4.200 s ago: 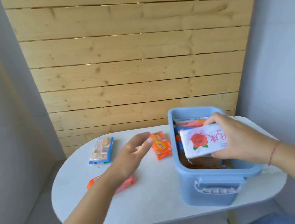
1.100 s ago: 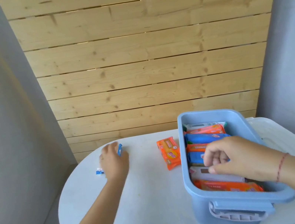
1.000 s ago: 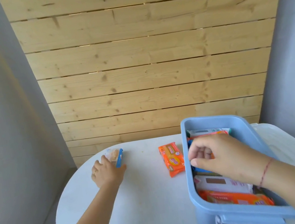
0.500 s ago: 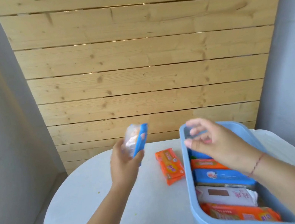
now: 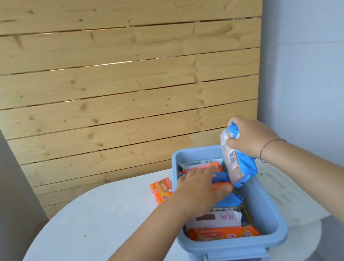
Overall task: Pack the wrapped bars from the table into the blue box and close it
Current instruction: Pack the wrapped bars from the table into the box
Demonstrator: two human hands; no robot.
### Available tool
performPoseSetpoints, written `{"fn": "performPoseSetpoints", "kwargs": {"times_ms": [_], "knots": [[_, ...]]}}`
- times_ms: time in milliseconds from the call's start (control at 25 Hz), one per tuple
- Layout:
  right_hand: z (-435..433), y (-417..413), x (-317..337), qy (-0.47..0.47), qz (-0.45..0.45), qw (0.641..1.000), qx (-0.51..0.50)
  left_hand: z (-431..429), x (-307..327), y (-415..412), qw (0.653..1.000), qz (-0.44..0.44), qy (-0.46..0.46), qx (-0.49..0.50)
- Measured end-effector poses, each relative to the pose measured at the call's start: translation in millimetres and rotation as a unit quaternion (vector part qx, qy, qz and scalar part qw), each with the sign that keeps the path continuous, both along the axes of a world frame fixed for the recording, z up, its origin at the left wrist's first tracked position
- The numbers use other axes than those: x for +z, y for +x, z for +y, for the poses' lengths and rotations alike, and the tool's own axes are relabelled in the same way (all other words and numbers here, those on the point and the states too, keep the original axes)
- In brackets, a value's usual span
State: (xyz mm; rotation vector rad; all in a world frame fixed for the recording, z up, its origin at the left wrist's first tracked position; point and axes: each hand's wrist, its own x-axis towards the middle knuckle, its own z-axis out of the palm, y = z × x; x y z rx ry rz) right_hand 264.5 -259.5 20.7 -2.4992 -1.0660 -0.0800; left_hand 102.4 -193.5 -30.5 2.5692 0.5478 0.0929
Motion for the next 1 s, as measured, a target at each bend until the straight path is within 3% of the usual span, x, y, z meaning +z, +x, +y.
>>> {"fn": "performPoseSetpoints", "kwargs": {"times_ms": [120,240,440,520,600,680,720,760,840,960,1000], "knots": [[10,7,-9,-0.112,-0.04,0.993,-0.01,5,-16,-5,0.969,0.156,0.183,-0.054],[27,5,-29,-0.204,-0.06,0.977,-0.003,7,-22,-6,0.961,0.174,0.205,-0.058],[28,8,-57,-0.127,-0.13,0.983,-0.008,11,-21,-12,0.961,0.155,0.221,-0.061],[21,14,-58,-0.106,-0.111,0.988,0.017,19,-19,-16,0.986,0.071,0.141,-0.049],[11,19,-58,-0.081,-0.104,0.99,0.041,38,-18,-21,0.994,-0.104,-0.025,0.016],[2,19,-60,-0.098,-0.139,0.984,0.057,71,-25,-27,0.946,-0.247,-0.143,0.154],[0,20,-63,-0.127,-0.158,0.977,0.064,91,-35,-28,0.919,-0.276,-0.16,0.234],[-2,20,-66,-0.16,-0.17,0.97,0.071,109,-47,-30,0.903,-0.266,-0.16,0.299],[1,19,-73,-0.205,-0.183,0.959,0.075,133,-75,-32,0.909,-0.159,-0.156,0.351],[10,18,-77,-0.242,-0.231,0.939,0.078,143,-109,-20,0.955,0.032,-0.142,0.259],[11,17,-77,-0.246,-0.235,0.937,0.079,142,-115,-12,0.959,0.06,-0.133,0.245]]}}
